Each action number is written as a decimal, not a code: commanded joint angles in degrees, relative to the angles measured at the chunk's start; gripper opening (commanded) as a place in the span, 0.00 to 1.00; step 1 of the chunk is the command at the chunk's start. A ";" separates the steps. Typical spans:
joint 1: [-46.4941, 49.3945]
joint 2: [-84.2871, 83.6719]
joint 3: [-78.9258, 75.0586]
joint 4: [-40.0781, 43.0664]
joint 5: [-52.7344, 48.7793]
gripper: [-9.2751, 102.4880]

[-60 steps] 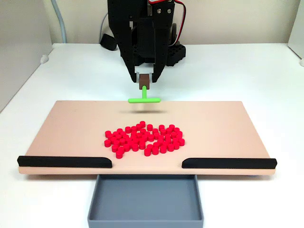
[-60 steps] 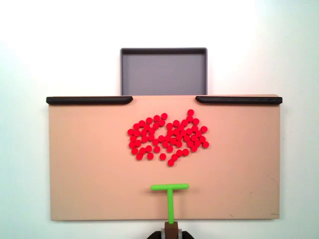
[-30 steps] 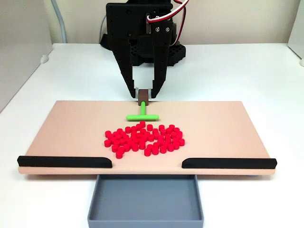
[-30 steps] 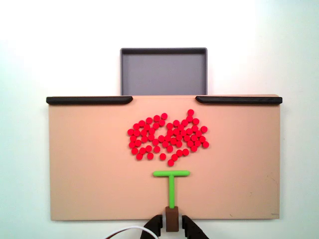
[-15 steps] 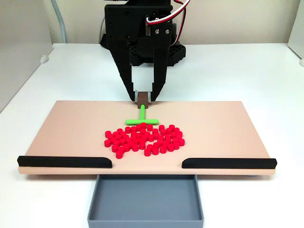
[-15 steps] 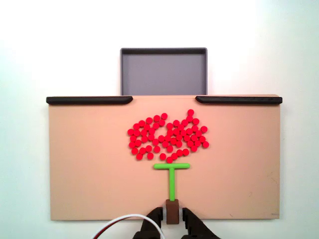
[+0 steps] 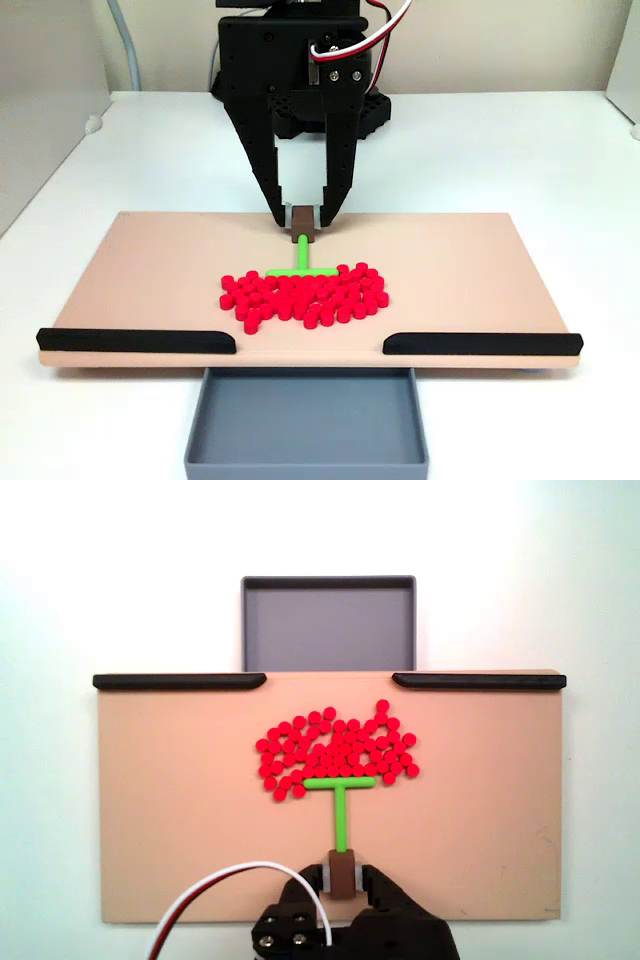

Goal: Push granules from bottom to the grey container

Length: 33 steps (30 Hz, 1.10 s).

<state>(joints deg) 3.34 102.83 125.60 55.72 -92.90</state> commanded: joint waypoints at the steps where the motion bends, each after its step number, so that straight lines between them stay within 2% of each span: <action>1: -0.53 -1.67 -1.58 -0.09 1.05 0.08; 14: -0.35 -0.09 -4.57 1.14 0.79 0.08; 24: 0.35 3.69 -13.18 11.16 0.35 0.08; 33: 1.49 15.64 -11.60 22.94 -0.44 0.08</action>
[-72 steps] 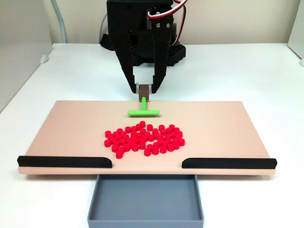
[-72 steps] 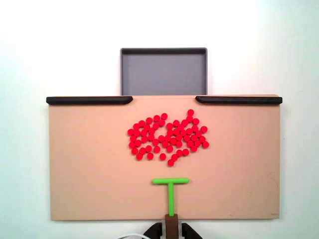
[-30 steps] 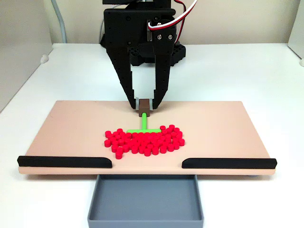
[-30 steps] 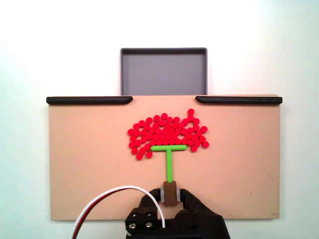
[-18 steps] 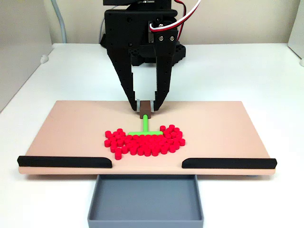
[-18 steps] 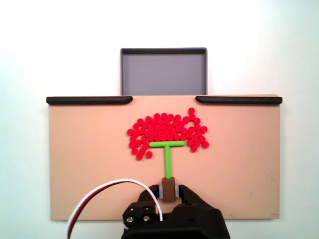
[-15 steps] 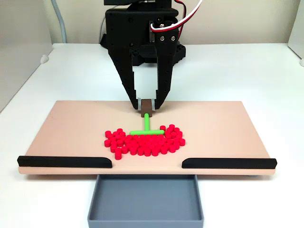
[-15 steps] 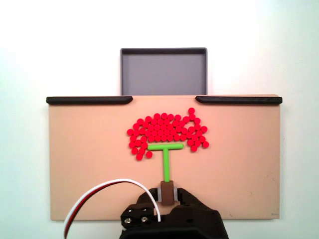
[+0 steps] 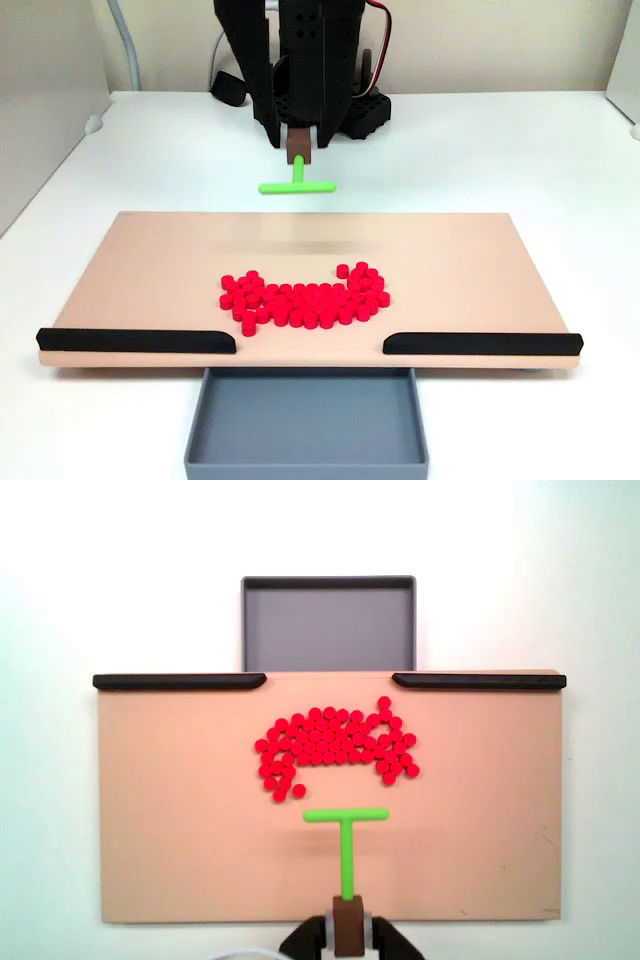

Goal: Push granules from bottom to the grey container

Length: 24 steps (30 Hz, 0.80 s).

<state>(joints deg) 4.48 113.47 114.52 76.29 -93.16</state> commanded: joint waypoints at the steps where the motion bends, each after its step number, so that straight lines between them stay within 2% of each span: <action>1: 0.35 6.42 0.35 2.81 -0.09 0.08; 7: -0.26 12.39 5.36 4.04 -0.35 0.08; 24: -2.55 12.66 6.06 3.52 -0.53 0.09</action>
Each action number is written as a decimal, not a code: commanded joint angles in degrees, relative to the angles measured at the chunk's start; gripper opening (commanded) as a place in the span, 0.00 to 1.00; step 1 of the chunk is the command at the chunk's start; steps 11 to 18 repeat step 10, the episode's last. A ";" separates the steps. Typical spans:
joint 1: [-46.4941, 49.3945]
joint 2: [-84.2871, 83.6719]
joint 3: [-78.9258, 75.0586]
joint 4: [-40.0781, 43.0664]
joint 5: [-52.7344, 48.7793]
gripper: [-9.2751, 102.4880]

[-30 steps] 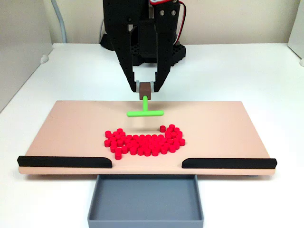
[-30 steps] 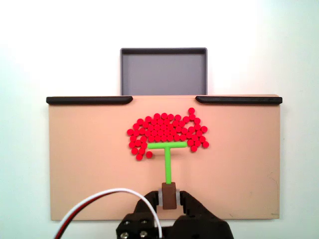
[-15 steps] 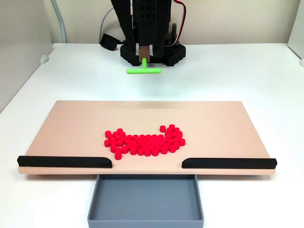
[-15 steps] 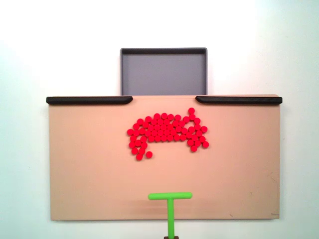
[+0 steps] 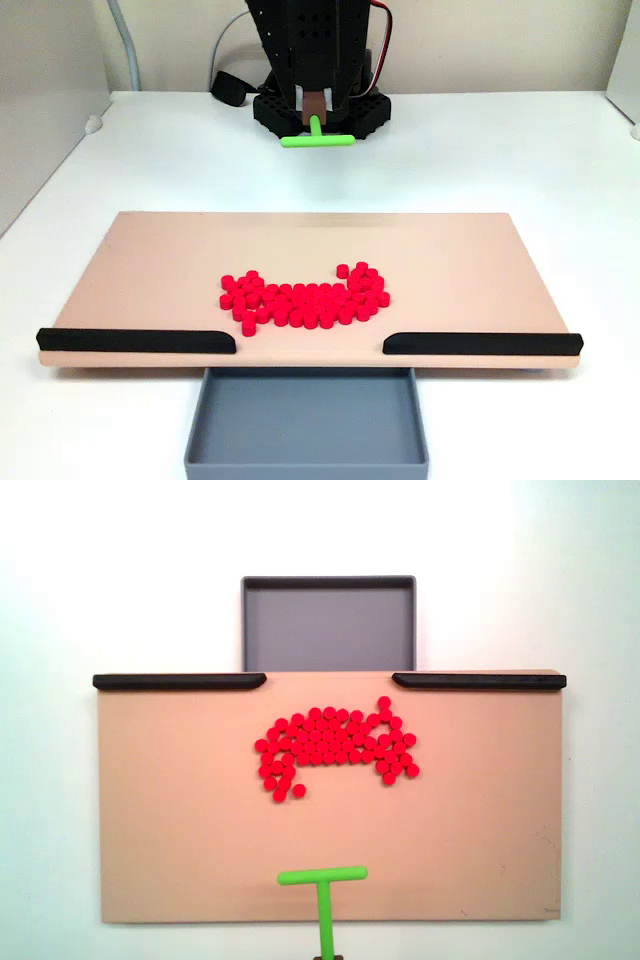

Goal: Push granules from bottom to the grey container

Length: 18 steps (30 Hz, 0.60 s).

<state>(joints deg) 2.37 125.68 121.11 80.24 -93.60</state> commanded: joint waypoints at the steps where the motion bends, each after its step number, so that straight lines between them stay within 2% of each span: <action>1: -0.70 0.26 -0.44 -0.53 -0.09 0.09; 18: -0.62 1.76 -0.44 -0.09 -0.09 0.09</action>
